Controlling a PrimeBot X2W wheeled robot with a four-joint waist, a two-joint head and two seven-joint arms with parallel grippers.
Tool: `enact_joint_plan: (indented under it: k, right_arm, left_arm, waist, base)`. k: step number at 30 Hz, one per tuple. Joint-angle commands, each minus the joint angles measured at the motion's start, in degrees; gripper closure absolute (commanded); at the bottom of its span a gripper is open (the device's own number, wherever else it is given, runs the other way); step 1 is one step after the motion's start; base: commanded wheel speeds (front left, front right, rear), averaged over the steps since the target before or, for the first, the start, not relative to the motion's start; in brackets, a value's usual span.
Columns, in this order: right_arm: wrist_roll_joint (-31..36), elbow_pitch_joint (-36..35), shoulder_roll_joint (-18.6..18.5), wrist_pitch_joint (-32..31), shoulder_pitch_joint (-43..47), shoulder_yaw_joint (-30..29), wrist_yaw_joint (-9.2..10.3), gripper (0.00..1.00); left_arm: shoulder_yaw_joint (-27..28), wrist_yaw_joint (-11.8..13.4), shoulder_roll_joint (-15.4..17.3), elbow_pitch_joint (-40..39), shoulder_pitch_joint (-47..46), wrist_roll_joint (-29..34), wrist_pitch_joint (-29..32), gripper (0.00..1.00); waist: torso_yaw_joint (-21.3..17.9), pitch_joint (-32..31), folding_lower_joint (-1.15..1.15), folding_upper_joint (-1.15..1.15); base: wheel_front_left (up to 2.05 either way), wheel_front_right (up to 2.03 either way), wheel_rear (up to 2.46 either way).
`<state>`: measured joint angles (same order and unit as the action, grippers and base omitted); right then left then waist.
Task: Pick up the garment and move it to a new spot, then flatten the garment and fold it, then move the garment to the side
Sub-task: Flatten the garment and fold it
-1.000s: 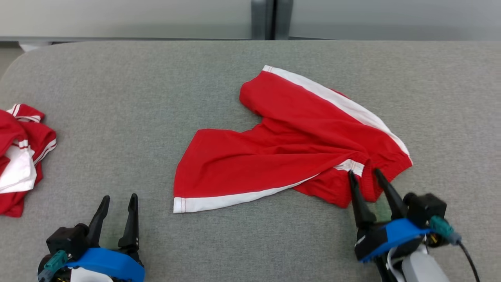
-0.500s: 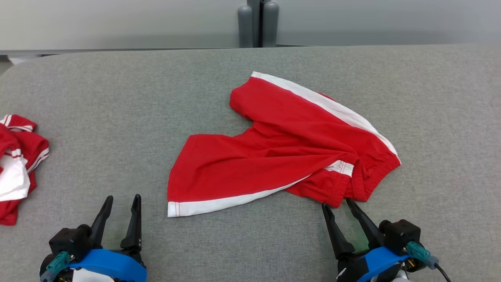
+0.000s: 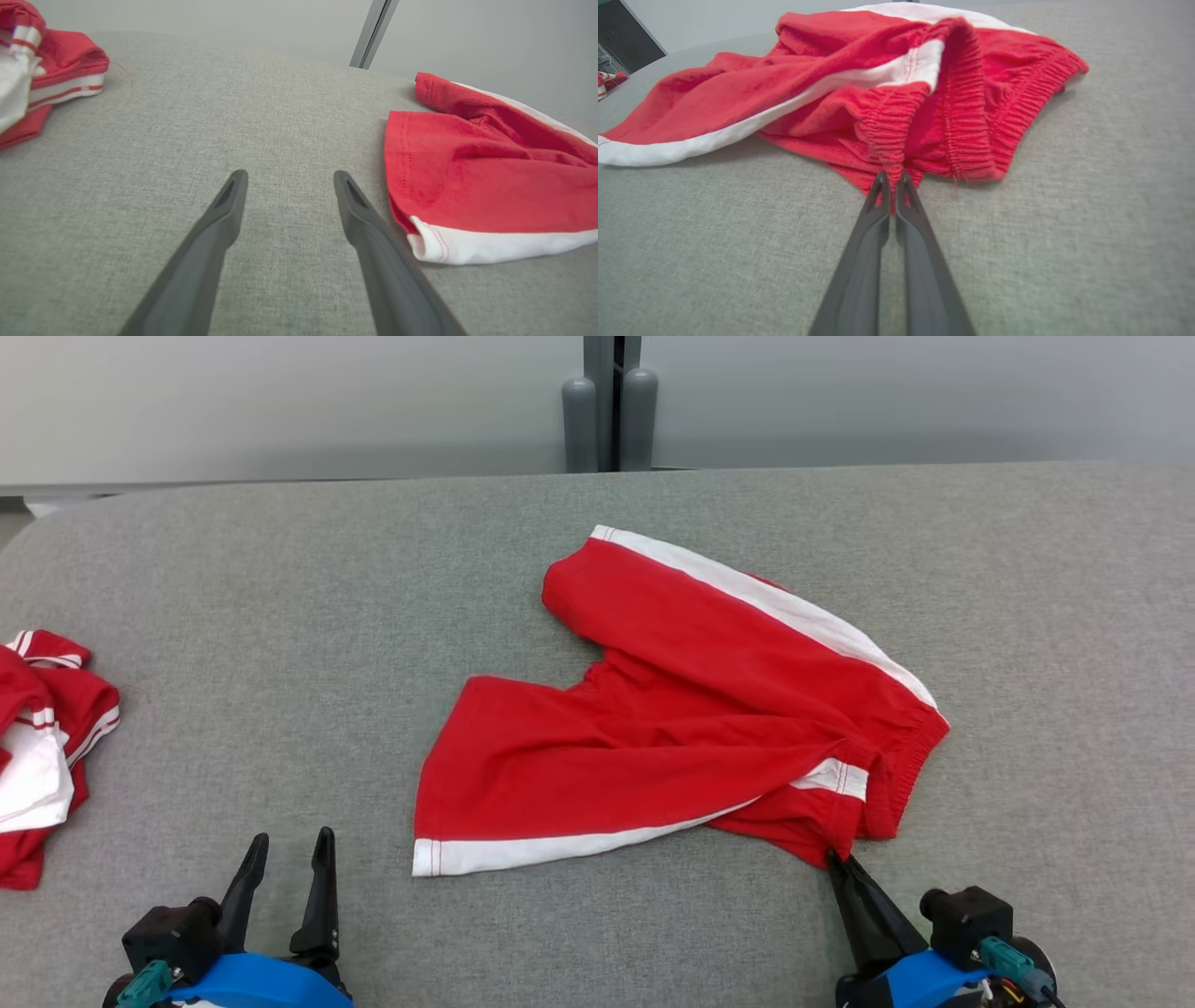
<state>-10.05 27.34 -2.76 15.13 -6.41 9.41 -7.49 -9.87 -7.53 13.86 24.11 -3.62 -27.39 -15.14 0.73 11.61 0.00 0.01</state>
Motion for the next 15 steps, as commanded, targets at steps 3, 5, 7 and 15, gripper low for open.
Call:
enact_joint_plan:
  k: [3,5,7,15]
  right_arm:
    - [0.37,0.9,-0.27,0.03,1.79,-0.83,0.0,1.0]
    - [0.66,1.37,-0.3,0.03,2.31,-1.82,0.0,0.51]
    - [0.61,0.71,-0.28,0.04,2.56,-2.94,0.0,0.0]
    - [1.41,-10.81,-0.25,0.03,5.09,-5.04,0.0,0.0]
  left_arm:
    - [0.35,0.07,-0.56,0.16,0.55,0.62,0.01,0.0]
    - [0.38,0.07,-0.79,0.37,0.82,0.89,0.01,0.0]
    - [0.6,0.07,-0.95,0.55,0.88,1.35,0.01,0.0]
    - [5.59,0.07,-2.15,0.9,2.49,5.62,0.01,0.0]
  waist:
    - [-1.02,-1.03,0.0,-0.01]
    - [-1.37,-1.64,0.0,-0.01]
    - [-1.62,-2.25,0.0,-0.01]
    - [-2.33,-5.43,0.0,-0.01]
  base:
    - [0.0,0.0,0.0]
    - [0.0,0.0,0.0]
    - [0.0,0.0,0.0]
    - [0.0,0.0,0.0]
